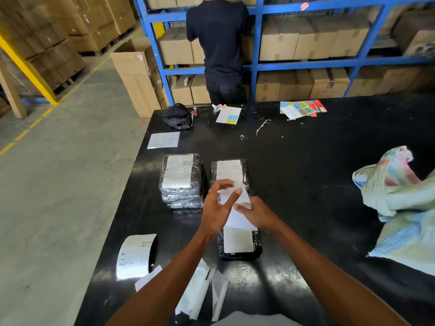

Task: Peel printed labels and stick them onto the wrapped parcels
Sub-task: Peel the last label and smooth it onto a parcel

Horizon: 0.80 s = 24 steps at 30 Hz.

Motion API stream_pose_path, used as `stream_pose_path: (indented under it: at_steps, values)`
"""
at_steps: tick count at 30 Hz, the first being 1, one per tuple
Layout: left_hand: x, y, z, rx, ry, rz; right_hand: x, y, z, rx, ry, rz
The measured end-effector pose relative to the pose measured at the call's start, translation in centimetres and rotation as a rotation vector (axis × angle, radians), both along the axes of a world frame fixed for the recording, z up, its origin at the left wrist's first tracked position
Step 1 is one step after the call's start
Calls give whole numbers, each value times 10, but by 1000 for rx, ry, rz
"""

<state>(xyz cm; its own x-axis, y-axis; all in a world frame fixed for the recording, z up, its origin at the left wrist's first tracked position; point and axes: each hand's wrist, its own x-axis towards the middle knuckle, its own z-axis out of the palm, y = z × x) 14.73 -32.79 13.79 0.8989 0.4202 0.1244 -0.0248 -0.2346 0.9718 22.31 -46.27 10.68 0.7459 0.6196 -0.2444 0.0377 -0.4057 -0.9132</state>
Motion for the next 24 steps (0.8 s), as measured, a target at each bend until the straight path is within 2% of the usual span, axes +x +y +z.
stream_pose_path:
  at_steps: [3, 5, 7, 15, 21, 24]
  values:
    - [-7, 9, -17, -290, 124, 112, -2, -7, -13, 104, 276, -18]
    - [-14, 16, -38, -449, 287, 36, -3, -12, -26, 114, 348, -38]
    - [-21, 21, -60, -410, 399, -8, -6, -17, -40, 68, 365, -62]
    - [-27, 23, -124, -242, 633, 129, -16, -33, -79, -151, 404, -233]
    - [-18, 23, -144, -75, 681, 136, -11, -32, -92, -239, 356, -276]
    - [-10, 25, -149, -56, 675, 142, -5, -29, -96, -286, 309, -276]
